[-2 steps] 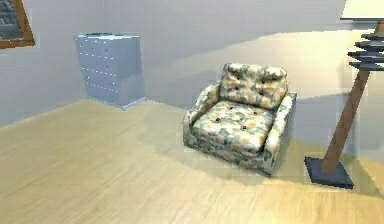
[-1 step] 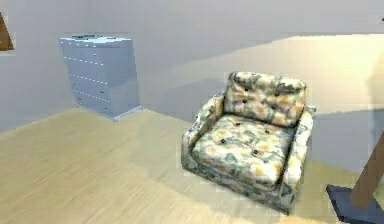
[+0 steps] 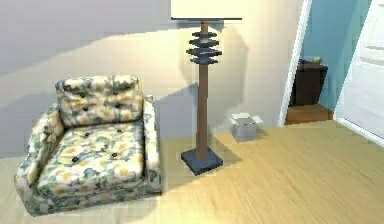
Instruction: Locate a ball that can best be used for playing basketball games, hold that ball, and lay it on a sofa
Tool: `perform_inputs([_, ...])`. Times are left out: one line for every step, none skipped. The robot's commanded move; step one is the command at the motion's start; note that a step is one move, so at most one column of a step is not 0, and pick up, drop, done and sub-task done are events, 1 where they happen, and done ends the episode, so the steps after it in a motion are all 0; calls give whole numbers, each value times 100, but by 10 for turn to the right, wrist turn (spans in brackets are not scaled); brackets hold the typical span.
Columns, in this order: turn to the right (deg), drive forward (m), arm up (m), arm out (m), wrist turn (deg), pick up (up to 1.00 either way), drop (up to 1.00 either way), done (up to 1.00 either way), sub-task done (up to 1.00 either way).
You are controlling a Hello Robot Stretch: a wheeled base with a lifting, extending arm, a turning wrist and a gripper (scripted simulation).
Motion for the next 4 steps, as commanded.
perform_inputs([300, 0, 0, 0, 0, 0, 0, 0, 0])
perform_inputs([0, 75, 0, 0, 0, 0, 0, 0, 0])
perform_inputs([120, 0, 0, 0, 0, 0, 0, 0, 0])
perform_inputs([0, 100, 0, 0, 0, 0, 0, 0, 0])
